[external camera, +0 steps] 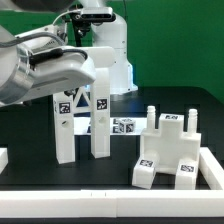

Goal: Assemble chair

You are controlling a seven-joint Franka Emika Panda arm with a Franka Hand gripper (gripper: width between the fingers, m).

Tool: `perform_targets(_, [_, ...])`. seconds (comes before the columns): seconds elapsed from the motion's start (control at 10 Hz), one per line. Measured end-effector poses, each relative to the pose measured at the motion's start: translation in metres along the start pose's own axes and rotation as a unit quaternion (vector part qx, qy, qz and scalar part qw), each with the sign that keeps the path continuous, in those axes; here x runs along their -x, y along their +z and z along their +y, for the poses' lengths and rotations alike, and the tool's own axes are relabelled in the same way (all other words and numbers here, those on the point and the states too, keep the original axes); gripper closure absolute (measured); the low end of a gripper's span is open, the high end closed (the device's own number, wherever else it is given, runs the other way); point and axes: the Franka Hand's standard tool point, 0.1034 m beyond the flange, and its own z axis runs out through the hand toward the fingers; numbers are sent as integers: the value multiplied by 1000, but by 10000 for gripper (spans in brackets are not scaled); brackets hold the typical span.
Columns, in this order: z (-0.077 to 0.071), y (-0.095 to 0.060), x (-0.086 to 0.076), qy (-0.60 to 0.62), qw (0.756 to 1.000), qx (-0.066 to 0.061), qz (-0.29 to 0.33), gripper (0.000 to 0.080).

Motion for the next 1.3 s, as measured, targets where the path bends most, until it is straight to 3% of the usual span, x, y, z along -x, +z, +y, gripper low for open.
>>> perform_targets(0.1, [-3, 8, 9, -3, 999, -32, 1, 150])
perform_targets(0.2, [2, 11, 12, 6, 999, -40, -6, 150])
perform_targets(0.4, [7, 16, 6, 73, 995, -43, -44, 150])
perform_targets(0.5, [9, 12, 0, 91, 994, -35, -38, 150])
perform_targets(0.7, [2, 21, 16, 128, 989, -41, -55, 150])
perform_targets(1.2, [3, 27, 16, 126, 989, -45, -60, 150])
perform_targets(1.3, [1, 24, 17, 155, 983, -61, -80, 150])
